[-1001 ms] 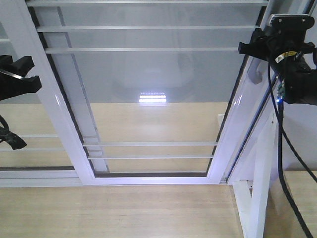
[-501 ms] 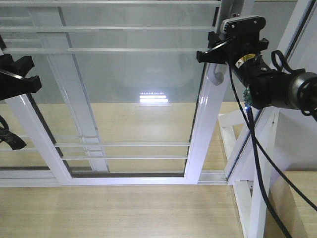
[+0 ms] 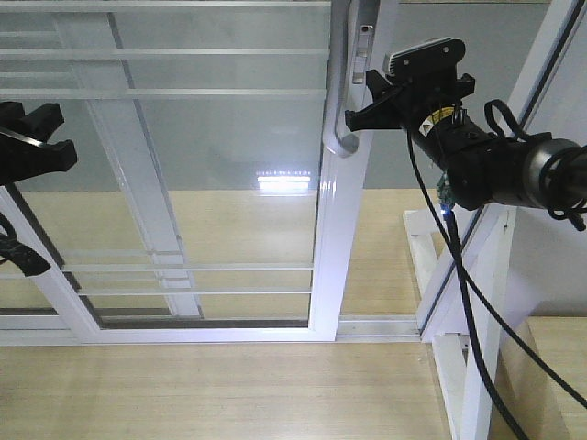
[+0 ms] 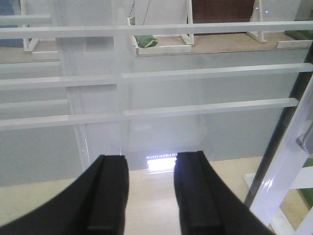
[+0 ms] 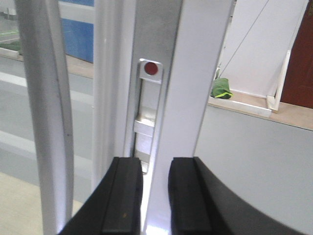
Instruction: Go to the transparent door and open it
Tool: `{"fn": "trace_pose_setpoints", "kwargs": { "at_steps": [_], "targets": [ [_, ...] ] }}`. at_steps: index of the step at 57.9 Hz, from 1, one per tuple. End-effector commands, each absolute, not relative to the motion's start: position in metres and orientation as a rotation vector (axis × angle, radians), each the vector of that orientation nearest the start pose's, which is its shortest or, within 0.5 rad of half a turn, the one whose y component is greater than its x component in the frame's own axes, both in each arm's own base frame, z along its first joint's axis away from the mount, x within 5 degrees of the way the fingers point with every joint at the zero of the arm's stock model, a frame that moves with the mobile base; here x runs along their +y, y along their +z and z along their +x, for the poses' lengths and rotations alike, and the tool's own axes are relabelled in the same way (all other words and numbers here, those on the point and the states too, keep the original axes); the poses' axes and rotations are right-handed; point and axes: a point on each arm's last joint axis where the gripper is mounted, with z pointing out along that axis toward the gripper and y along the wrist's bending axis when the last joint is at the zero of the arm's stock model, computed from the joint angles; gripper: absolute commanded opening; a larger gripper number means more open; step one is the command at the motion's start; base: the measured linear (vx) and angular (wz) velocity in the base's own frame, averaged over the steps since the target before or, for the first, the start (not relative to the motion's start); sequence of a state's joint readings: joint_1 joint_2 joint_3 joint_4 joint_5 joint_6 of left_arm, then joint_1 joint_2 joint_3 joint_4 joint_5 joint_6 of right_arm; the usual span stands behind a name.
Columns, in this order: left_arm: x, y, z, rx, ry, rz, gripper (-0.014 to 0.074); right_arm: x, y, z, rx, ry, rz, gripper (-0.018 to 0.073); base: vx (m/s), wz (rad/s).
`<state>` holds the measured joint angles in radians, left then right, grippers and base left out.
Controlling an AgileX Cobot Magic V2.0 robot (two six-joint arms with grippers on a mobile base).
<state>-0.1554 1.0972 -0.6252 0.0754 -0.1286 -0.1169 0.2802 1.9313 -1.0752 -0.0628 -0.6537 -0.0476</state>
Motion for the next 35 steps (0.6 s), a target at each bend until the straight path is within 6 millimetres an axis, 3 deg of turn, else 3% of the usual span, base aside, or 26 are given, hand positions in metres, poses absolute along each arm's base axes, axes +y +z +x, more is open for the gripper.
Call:
{"fn": "trace_pose_setpoints", "kwargs": {
  "at_steps": [1, 12, 20, 27, 35],
  "targets": [
    [-0.039, 0.317, 0.233, 1.692, -0.172, 0.107, 0.0381, 0.118, 0.247, 0.4, 1.523, 0.166, -0.331, 0.0244, 0.0, 0.0],
    [-0.04, 0.318, 0.232, 1.69, -0.163, 0.128, 0.0378, 0.113, 0.266, 0.387, 1.639, 0.128, -0.375, 0.0244, 0.0, 0.0],
    [-0.054, 0.316, 0.232, 1.671, -0.152, 0.256, 0.0363, 0.108, 0.289, 0.372, 1.681, 0.104, -0.395, 0.0244, 0.0, 0.0],
    [-0.069, 0.311, 0.235, 1.663, -0.208, 0.299, 0.0354, 0.101, 0.306, 0.349, 1.653, 0.108, -0.384, 0.0244, 0.0, 0.0],
    [-0.084, 0.307, 0.246, 1.589, -0.276, 0.319, 0.0354, 0.091, 0.311, 0.312, 1.595, 0.114, -0.374, 0.0244, 0.0, 0.0]
  ]
}}
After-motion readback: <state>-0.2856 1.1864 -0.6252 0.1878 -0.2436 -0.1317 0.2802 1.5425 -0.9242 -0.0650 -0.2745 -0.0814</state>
